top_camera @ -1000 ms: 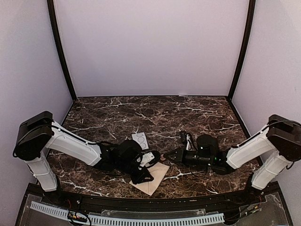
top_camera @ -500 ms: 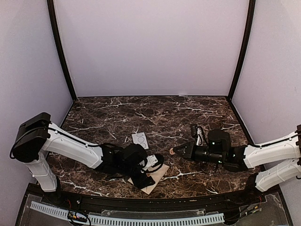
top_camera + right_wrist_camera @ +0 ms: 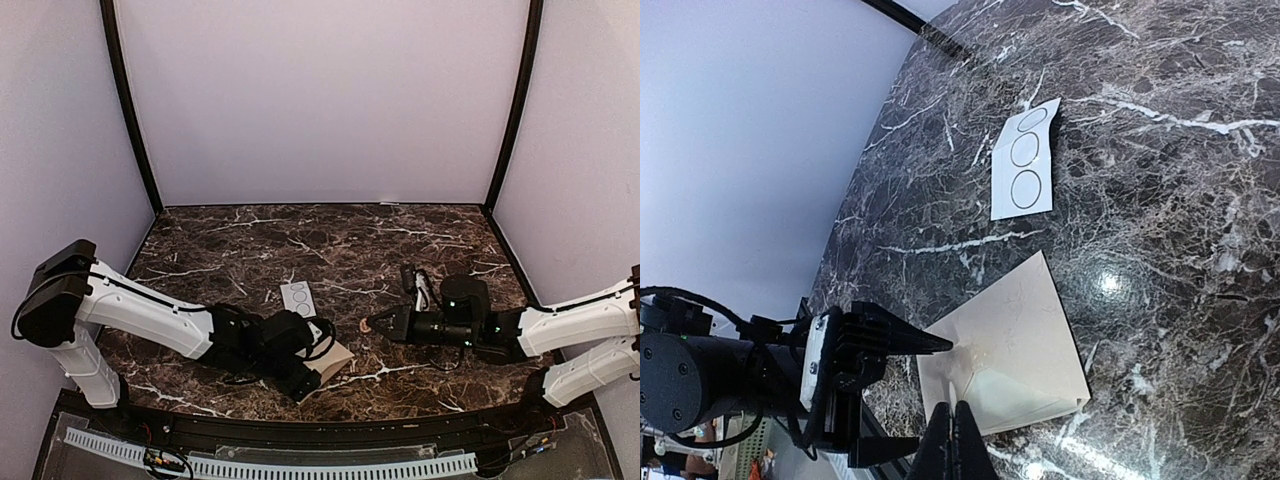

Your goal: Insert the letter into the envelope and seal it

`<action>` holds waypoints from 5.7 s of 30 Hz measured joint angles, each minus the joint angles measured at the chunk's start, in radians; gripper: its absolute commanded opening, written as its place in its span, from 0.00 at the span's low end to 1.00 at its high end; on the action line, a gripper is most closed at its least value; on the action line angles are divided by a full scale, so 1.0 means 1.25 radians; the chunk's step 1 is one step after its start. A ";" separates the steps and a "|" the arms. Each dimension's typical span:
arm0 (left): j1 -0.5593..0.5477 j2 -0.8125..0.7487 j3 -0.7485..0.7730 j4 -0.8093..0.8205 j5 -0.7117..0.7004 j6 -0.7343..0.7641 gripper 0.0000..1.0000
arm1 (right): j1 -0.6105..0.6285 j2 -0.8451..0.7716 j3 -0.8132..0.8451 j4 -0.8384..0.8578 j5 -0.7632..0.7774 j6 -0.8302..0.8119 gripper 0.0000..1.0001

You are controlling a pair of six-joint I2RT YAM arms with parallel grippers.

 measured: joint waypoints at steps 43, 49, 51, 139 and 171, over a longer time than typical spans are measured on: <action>0.056 -0.048 -0.175 0.277 0.165 0.036 0.44 | 0.042 0.304 0.078 0.208 -0.192 -0.023 0.00; 0.056 -0.047 -0.179 0.289 0.179 0.058 0.43 | 0.045 0.404 0.081 0.326 -0.229 0.018 0.00; 0.056 -0.046 -0.180 0.291 0.182 0.063 0.42 | 0.045 0.425 0.081 0.352 -0.237 0.030 0.00; 0.024 0.246 0.285 -0.002 0.025 0.096 0.55 | 0.032 -0.196 -0.127 -0.009 0.117 0.020 0.00; 0.067 0.224 0.245 0.044 0.108 0.073 0.49 | 0.030 -0.154 -0.127 -0.007 0.098 0.015 0.00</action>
